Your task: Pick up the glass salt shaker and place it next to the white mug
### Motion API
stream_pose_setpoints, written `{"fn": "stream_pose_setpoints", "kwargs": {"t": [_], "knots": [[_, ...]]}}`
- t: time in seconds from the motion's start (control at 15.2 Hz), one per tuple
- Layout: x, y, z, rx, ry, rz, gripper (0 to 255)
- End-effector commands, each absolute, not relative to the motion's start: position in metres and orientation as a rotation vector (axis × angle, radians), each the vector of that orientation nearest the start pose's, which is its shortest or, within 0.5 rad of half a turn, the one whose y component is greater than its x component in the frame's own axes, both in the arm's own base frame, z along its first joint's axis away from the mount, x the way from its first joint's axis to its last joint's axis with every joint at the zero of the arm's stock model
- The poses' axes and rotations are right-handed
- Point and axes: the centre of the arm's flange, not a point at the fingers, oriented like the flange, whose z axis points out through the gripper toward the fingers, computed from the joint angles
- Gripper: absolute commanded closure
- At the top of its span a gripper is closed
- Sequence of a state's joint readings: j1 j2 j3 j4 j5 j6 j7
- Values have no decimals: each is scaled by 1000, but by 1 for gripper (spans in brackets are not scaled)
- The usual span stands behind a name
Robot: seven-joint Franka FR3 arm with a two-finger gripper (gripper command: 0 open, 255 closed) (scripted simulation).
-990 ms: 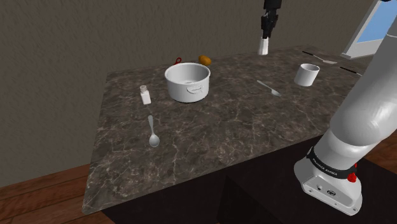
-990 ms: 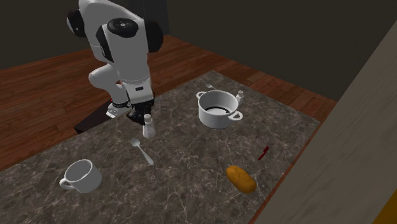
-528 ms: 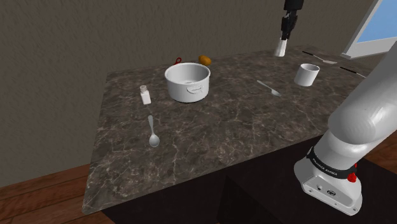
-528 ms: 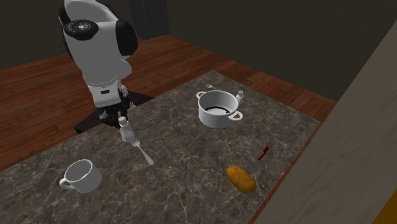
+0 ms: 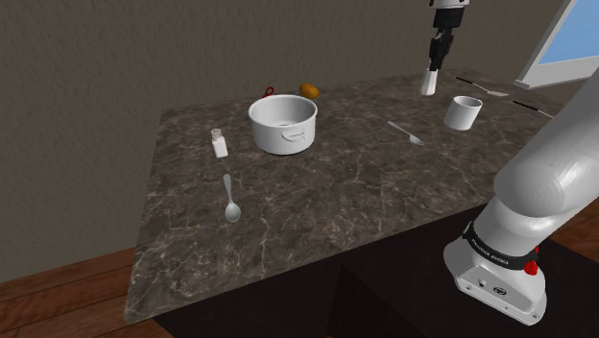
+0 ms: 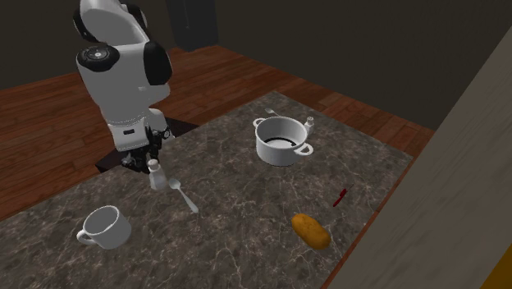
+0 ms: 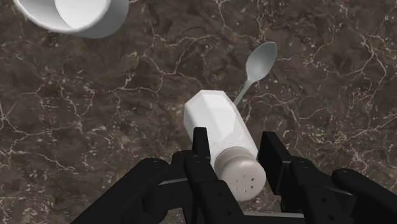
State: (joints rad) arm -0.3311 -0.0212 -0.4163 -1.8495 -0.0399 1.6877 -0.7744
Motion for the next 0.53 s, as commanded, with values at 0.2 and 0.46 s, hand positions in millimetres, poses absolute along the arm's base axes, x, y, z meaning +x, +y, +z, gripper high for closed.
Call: {"fn": "stream_pose_setpoints", "kwargs": {"t": [0.2, 0.46], "knots": [[392, -370, 486, -3060, -54, 190, 255], [392, -370, 465, -3060, -54, 190, 255]]}}
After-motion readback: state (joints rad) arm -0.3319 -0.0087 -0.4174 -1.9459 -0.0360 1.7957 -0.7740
